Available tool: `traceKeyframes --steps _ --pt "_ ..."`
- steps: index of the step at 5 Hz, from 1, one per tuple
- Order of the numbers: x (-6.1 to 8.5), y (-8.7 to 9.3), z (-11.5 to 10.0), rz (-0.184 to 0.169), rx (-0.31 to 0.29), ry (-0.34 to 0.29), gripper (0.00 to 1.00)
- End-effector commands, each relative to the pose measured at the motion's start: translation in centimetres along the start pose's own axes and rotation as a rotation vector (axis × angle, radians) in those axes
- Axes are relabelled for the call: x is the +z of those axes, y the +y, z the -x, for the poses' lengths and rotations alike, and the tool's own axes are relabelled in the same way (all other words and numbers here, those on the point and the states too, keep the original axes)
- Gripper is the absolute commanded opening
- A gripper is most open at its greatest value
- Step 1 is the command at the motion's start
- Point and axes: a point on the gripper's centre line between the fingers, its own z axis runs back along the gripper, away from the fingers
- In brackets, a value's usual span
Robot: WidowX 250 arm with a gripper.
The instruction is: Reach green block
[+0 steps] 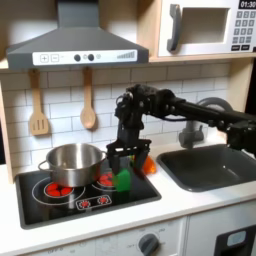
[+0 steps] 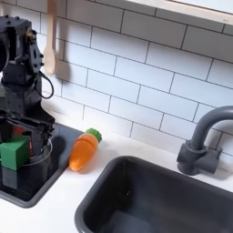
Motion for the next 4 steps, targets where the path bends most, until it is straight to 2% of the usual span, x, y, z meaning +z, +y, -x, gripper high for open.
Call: traceKeyframes --steps 1,2,4 --pt "-0.9 0.1 -0.2 0.004 -0.009 0.021 1.0" --pt "-1.9 0.4 0.0 0.001 -0.008 0.05 1.0" --pt "-2.8 0.4 0.3 0.001 -0.031 0.069 1.0"
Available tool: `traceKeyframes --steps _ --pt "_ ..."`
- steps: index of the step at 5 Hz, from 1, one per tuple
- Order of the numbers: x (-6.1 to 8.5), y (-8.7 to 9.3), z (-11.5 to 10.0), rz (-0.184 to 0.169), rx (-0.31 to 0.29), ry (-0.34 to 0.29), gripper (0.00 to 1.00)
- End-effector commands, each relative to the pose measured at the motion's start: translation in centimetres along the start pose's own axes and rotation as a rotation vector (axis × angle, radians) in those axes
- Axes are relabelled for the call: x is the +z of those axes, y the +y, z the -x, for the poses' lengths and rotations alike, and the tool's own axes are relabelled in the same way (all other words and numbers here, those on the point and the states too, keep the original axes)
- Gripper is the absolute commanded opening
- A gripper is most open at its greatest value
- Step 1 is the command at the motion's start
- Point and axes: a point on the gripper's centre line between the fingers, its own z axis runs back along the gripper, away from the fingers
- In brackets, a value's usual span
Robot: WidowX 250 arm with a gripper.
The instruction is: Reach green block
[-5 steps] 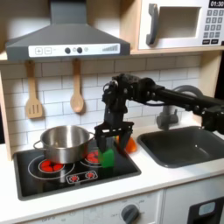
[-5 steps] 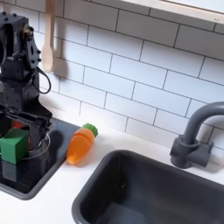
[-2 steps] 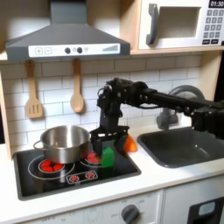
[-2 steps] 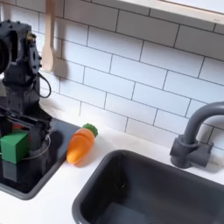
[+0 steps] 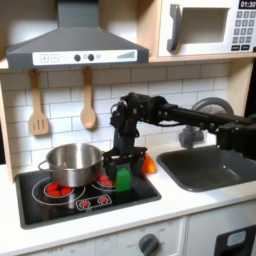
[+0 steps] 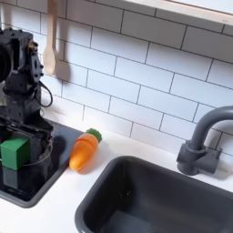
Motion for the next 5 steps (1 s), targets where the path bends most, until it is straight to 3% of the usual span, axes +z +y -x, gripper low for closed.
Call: traceKeyframes --steps 1,5 --pt "-1.6 -0.05 0.24 0.002 -0.017 0.038 1.0" --pt "-1.69 0.26 -0.23 -0.006 -0.011 0.039 1.0"
